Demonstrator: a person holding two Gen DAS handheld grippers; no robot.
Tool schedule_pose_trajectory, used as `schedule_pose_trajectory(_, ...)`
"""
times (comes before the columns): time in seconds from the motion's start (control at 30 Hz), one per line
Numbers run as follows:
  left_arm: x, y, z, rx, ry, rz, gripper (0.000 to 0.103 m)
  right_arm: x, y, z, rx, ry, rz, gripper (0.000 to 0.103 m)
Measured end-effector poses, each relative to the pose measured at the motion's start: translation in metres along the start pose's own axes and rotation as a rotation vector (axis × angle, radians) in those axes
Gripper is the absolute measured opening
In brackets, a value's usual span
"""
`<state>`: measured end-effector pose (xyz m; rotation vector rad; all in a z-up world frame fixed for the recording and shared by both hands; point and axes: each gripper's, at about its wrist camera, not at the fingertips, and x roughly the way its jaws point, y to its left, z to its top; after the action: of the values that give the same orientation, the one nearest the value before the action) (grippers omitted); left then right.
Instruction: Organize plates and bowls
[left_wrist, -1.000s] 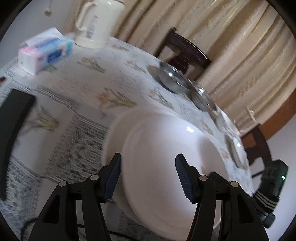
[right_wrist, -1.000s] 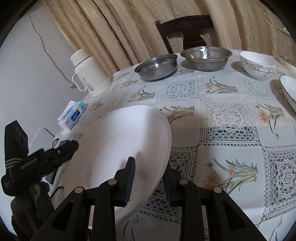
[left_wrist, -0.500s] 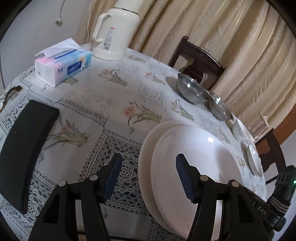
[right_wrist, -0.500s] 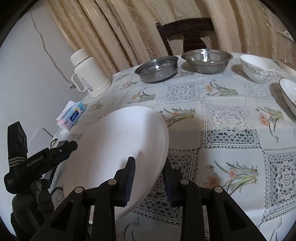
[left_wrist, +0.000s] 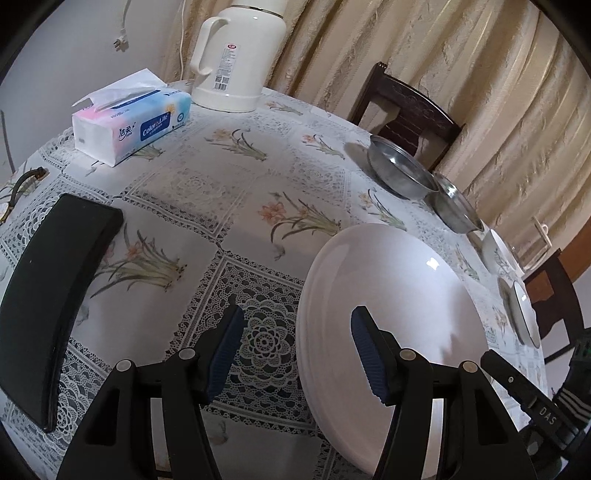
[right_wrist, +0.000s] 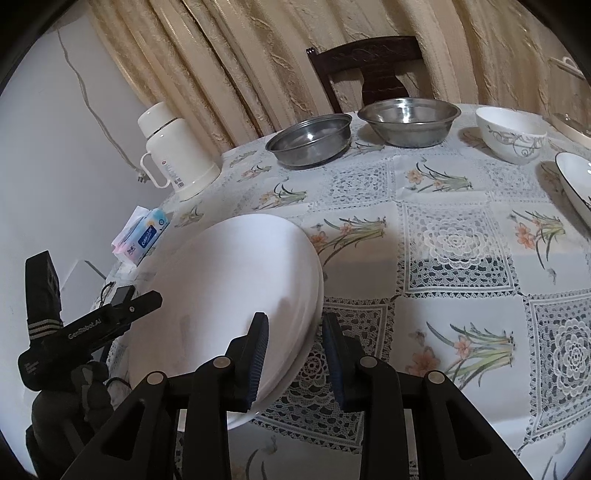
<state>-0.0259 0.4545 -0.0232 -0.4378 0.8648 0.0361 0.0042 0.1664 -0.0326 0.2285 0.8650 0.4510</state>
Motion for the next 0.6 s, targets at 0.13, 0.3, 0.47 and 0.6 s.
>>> schedule_pose_trajectory(0.13, 0.0, -0.001, 0.001, 0.006, -0.009, 0.005, 0.062, 0.0, -0.004, 0.0, 0.022, -0.003, -0.002, 0.032)
schedule_pose_trajectory(0.3, -0.004, -0.01, 0.003, 0.019, -0.03, 0.012, 0.062, -0.003, -0.012, -0.001, 0.059, -0.016, 0.0, 0.04)
schedule_pose_trajectory(0.47, -0.009, -0.022, 0.005, 0.036, -0.05, 0.018, 0.062, -0.007, -0.023, -0.001, 0.095, -0.033, 0.004, 0.052)
schedule_pose_trajectory(0.6, -0.012, -0.033, 0.005, 0.046, -0.058, 0.016, 0.063, -0.009, -0.033, 0.0, 0.126, -0.042, 0.011, 0.056)
